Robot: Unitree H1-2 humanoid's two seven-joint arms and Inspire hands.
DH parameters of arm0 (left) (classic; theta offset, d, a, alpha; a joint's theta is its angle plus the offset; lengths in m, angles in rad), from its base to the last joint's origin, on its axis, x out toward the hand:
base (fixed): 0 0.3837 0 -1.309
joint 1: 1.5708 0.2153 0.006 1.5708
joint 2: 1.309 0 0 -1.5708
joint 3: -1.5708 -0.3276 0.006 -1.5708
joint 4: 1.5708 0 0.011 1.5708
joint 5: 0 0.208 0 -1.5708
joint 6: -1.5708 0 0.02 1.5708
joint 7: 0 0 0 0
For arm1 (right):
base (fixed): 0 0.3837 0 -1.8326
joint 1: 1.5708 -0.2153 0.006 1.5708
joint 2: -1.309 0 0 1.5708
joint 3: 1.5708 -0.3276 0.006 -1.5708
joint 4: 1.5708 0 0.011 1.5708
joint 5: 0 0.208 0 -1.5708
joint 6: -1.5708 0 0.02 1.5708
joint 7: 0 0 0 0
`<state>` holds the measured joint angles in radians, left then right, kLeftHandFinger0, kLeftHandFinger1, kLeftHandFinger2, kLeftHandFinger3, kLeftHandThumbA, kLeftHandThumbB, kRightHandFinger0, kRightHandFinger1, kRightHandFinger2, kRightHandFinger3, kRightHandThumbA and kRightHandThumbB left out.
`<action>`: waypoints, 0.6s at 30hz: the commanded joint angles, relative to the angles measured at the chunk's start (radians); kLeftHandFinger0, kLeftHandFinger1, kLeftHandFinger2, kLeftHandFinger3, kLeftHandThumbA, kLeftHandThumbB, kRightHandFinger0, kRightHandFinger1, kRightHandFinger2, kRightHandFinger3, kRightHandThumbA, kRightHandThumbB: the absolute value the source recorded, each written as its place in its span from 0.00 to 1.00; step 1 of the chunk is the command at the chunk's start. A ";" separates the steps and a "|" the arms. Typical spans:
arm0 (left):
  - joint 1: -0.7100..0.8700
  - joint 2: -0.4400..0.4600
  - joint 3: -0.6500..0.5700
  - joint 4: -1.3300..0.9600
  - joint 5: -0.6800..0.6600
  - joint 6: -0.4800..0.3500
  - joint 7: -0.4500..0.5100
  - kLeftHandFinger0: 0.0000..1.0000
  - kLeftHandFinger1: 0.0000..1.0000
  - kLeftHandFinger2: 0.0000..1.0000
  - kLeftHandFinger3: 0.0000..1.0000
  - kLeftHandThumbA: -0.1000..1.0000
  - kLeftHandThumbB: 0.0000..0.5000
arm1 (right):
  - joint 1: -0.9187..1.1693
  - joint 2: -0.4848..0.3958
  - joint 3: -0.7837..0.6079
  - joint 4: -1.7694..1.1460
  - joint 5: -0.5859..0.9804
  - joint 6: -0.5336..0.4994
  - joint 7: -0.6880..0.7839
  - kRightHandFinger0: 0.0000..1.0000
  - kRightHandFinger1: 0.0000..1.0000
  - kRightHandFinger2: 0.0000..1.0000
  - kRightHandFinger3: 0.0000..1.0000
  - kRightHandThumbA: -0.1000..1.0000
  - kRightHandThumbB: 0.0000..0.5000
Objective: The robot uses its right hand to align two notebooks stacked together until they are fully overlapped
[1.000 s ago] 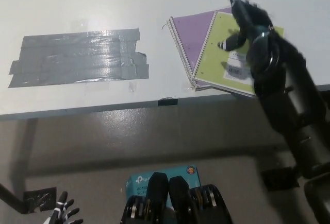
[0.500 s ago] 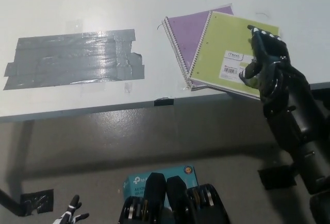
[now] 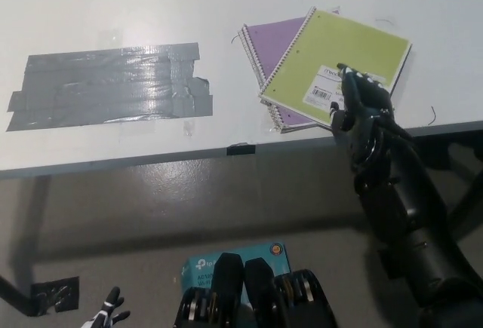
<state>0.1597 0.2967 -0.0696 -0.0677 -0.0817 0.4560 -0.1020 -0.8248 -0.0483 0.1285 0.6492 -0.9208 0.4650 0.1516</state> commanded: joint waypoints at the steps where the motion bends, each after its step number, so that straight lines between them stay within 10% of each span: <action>1: 0.001 0.010 0.011 -0.030 0.000 0.003 -0.026 0.77 0.83 0.96 1.00 1.00 1.00 | -0.010 -0.011 -0.014 0.017 0.011 0.005 -0.045 1.00 1.00 1.00 1.00 1.00 0.43; 18: -0.006 -0.012 0.039 -0.020 -0.025 0.001 -0.036 0.75 0.83 0.93 1.00 1.00 1.00 | 0.072 -0.062 0.130 -0.010 -0.005 0.005 0.030 1.00 1.00 1.00 1.00 1.00 0.33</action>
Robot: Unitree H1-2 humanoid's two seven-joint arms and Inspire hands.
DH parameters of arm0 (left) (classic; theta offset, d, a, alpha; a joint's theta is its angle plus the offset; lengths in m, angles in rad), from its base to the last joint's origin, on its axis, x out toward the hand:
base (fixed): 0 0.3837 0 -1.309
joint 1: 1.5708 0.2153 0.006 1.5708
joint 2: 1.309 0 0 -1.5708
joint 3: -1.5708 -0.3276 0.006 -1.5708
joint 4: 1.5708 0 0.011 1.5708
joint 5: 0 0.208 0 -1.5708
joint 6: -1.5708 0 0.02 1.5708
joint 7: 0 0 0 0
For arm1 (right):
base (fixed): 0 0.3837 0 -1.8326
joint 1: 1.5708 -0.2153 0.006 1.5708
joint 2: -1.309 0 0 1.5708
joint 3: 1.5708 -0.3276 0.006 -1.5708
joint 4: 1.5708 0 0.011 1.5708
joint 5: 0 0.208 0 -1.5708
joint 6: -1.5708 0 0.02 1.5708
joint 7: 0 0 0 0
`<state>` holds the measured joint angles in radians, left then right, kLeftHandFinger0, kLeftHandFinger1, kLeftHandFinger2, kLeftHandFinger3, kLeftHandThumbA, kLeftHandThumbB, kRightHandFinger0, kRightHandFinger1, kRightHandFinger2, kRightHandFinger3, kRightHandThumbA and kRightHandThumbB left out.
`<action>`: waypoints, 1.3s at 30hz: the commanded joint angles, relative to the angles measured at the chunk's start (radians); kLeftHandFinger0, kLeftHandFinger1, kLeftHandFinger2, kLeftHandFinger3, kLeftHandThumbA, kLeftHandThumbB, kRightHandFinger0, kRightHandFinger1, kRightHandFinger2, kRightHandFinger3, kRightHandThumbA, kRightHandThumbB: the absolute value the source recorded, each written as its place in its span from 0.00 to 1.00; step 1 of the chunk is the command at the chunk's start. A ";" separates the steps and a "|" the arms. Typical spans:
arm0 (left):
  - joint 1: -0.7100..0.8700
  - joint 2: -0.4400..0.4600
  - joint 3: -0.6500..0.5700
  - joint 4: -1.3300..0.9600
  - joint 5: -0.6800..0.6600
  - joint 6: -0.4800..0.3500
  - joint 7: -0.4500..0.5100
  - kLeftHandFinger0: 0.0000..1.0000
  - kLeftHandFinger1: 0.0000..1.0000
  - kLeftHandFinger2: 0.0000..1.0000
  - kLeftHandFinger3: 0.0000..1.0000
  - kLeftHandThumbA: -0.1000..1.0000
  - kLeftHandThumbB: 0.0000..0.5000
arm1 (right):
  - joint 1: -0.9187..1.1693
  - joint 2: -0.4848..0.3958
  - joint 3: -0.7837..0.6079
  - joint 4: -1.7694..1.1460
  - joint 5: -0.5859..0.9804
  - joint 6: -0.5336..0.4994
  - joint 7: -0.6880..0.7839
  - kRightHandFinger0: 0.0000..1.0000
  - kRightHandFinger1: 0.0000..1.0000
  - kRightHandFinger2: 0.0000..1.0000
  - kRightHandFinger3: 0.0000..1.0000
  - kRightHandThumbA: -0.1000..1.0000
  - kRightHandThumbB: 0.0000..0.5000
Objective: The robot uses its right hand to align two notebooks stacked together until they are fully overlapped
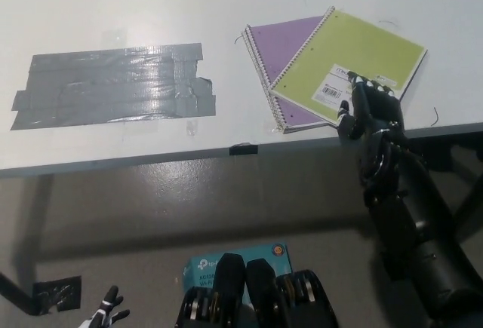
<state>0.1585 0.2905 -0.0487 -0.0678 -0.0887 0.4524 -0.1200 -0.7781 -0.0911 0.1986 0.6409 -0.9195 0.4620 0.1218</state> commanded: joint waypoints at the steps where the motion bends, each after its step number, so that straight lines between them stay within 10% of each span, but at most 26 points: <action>1: -0.005 -0.007 0.022 -0.016 -0.026 0.000 -0.024 0.77 0.85 0.94 1.00 1.00 1.00 | 0.030 -0.029 0.098 -0.008 -0.002 0.004 0.074 1.00 1.00 1.00 1.00 1.00 0.36; 14: -0.013 0.008 0.024 -0.009 -0.020 0.018 -0.039 0.74 0.80 0.92 1.00 1.00 1.00 | 0.016 -0.259 0.462 -0.059 -0.001 -0.240 0.248 1.00 1.00 1.00 1.00 1.00 0.65; 24: -0.016 0.027 0.007 -0.011 0.004 0.018 -0.042 0.87 0.87 0.94 1.00 1.00 1.00 | 0.004 -0.389 0.504 -0.034 0.008 -0.383 0.263 1.00 1.00 1.00 1.00 1.00 0.60; 39: -0.025 0.030 -0.011 -0.024 0.021 0.018 -0.050 0.80 0.88 0.92 1.00 1.00 1.00 | -0.141 -0.429 0.520 -0.024 -0.034 -0.521 0.196 1.00 1.00 1.00 1.00 1.00 0.56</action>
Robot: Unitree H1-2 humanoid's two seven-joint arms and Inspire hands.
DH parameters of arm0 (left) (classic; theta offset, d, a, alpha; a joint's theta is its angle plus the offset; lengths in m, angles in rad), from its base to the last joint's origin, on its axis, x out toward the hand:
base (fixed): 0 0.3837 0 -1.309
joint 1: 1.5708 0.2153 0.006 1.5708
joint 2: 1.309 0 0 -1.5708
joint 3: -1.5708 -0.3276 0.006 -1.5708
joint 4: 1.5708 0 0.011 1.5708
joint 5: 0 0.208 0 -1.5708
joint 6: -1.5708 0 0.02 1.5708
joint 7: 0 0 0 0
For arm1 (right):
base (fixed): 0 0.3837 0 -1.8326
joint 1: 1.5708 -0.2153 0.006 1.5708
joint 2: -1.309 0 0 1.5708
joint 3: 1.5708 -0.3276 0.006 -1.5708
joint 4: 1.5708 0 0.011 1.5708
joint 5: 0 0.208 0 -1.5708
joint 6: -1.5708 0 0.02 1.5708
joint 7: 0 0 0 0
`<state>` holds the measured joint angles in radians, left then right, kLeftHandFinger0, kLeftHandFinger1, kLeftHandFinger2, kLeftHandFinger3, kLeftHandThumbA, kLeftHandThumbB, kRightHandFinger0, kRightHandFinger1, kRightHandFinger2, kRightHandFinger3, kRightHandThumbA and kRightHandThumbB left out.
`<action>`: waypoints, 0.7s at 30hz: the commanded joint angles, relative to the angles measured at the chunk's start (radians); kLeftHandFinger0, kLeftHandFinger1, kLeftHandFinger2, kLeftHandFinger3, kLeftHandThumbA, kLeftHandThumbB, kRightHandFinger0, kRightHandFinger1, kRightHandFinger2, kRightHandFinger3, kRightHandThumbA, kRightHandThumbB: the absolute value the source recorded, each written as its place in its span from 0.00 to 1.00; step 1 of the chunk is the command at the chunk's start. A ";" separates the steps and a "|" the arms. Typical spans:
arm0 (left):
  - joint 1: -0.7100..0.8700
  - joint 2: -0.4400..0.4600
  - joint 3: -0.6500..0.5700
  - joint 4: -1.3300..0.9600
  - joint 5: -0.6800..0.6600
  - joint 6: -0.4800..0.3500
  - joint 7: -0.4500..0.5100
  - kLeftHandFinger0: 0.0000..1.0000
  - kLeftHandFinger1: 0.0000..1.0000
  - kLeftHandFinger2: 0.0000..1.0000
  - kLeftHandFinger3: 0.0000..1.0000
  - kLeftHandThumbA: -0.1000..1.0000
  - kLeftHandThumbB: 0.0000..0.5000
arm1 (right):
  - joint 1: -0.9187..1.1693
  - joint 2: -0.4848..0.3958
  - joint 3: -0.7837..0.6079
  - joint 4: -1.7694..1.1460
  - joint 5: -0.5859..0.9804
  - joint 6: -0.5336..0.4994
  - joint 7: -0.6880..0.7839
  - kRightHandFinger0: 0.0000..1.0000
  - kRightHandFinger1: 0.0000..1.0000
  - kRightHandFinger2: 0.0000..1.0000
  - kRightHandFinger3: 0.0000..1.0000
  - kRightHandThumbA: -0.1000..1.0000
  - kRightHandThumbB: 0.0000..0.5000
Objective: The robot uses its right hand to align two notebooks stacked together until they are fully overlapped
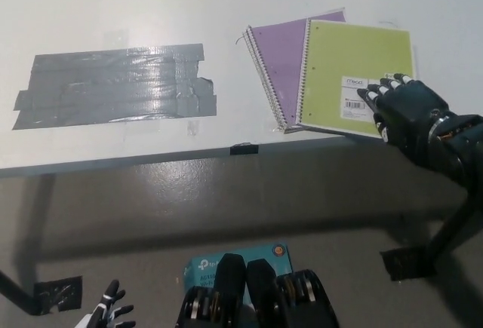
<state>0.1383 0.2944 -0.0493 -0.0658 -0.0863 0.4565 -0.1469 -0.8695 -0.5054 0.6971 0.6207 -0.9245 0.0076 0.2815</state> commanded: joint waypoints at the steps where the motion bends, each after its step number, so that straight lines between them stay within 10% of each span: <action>1: -0.006 0.027 -0.013 -0.027 0.022 0.013 -0.025 0.80 0.89 0.93 1.00 1.00 1.00 | -0.057 -0.018 0.032 -0.001 -0.045 -0.088 0.012 1.00 1.00 1.00 1.00 1.00 0.57; 21: -0.001 0.024 -0.005 -0.040 0.028 0.013 -0.033 0.88 0.88 0.88 1.00 1.00 1.00 | -0.185 -0.017 0.143 0.173 -0.196 -0.241 -0.265 1.00 1.00 1.00 1.00 1.00 0.64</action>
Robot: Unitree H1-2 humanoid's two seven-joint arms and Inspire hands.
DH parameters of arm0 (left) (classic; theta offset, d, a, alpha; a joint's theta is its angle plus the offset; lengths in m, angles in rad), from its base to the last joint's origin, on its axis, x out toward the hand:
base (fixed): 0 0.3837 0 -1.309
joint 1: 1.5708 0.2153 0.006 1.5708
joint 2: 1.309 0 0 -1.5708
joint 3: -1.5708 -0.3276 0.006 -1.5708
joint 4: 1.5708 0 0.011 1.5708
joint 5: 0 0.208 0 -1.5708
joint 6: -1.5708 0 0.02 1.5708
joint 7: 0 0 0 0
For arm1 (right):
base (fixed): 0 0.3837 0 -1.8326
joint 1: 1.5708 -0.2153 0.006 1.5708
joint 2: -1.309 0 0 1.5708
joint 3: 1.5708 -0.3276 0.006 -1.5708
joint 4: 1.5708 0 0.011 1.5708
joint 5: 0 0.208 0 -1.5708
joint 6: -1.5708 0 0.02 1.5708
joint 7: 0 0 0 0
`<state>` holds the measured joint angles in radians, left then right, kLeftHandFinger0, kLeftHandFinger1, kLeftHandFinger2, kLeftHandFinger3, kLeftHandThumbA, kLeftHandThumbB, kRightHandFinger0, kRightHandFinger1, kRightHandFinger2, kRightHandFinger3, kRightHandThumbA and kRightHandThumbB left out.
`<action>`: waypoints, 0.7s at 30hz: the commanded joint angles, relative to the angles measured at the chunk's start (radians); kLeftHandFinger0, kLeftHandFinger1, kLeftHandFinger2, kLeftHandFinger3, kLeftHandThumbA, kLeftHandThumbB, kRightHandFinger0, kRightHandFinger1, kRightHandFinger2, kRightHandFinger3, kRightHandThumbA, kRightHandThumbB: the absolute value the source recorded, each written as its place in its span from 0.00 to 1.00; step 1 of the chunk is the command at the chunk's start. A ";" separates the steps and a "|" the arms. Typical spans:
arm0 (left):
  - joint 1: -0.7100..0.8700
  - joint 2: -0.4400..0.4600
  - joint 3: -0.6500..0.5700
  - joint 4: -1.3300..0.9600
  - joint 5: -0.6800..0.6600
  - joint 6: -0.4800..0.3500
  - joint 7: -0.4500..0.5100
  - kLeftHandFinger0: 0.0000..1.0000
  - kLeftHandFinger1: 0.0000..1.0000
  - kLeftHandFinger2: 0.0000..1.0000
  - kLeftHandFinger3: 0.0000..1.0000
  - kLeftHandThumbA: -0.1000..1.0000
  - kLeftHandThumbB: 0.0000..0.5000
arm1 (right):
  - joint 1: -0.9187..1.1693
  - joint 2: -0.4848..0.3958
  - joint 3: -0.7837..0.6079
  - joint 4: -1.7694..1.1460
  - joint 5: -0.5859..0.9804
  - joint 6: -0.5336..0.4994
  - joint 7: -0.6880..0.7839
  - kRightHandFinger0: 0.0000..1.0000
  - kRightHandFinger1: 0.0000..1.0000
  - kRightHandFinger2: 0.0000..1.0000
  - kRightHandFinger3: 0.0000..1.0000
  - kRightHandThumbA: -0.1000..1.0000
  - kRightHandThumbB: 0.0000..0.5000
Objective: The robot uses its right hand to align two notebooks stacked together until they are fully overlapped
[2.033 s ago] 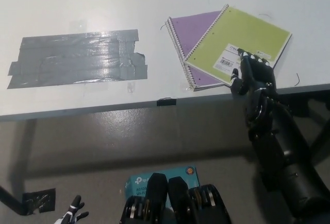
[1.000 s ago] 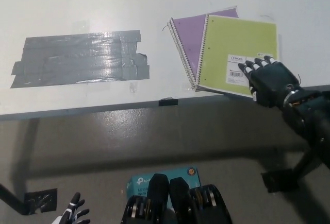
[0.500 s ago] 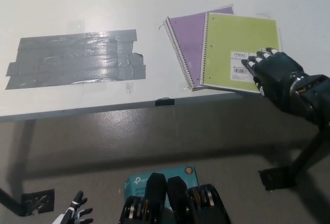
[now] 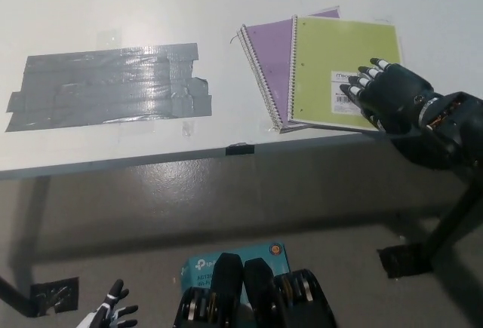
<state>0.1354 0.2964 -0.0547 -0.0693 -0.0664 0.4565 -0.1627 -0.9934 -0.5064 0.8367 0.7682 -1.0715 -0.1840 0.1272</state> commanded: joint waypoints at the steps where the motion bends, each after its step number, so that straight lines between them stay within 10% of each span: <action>1: 0.001 0.022 -0.001 -0.038 0.010 0.014 -0.016 0.88 0.87 0.89 1.00 1.00 1.00 | -0.060 -0.021 -0.001 0.019 -0.047 -0.048 -0.098 1.00 1.00 1.00 1.00 1.00 0.62; 21: -0.007 0.011 -0.001 -0.030 0.013 0.014 -0.014 0.76 0.80 0.82 1.00 1.00 1.00 | 0.009 0.038 0.045 -0.013 -0.096 -0.074 -0.140 1.00 1.00 1.00 1.00 1.00 0.61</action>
<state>0.1351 0.2962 -0.0547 -0.0754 -0.0624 0.4565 -0.1647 -0.9890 -0.4749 0.8644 0.7726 -1.1318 -0.2180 0.0380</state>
